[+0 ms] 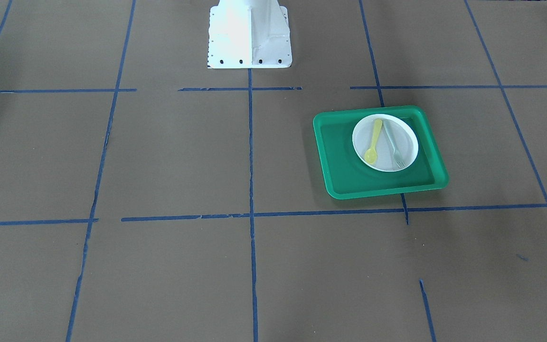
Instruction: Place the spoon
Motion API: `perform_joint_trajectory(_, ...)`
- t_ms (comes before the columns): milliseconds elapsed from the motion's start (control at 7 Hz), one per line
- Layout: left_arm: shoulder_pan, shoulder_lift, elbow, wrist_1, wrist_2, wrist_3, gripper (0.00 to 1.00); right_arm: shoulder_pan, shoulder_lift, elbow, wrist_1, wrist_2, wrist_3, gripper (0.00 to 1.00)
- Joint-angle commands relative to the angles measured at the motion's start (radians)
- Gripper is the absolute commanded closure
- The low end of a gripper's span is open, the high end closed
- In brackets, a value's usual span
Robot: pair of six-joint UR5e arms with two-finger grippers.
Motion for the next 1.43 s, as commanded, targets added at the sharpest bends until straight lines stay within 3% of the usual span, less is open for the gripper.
perform_joint_trajectory(0, 0.001, -0.003, -0.021, 0.000, 0.000, 0.000, 0.00, 0.000, 0.000, 0.000, 0.000, 0.000, 0.001, 0.00)
perform_joint_trajectory(571, 0.040, -0.063, -0.165, 0.003, 0.000, -0.029, 0.00, 0.000, 0.000, 0.000, 0.000, 0.000, 0.001, 0.00)
perform_joint_trajectory(857, 0.230, -0.074, -0.336, 0.000, -0.012, -0.364, 0.00, 0.000, 0.000, 0.000, 0.000, 0.000, 0.001, 0.00)
perform_joint_trajectory(1286, 0.512, -0.229, -0.380, -0.001, 0.046, -0.870, 0.00, 0.000, 0.000, 0.000, 0.000, 0.000, 0.001, 0.00)
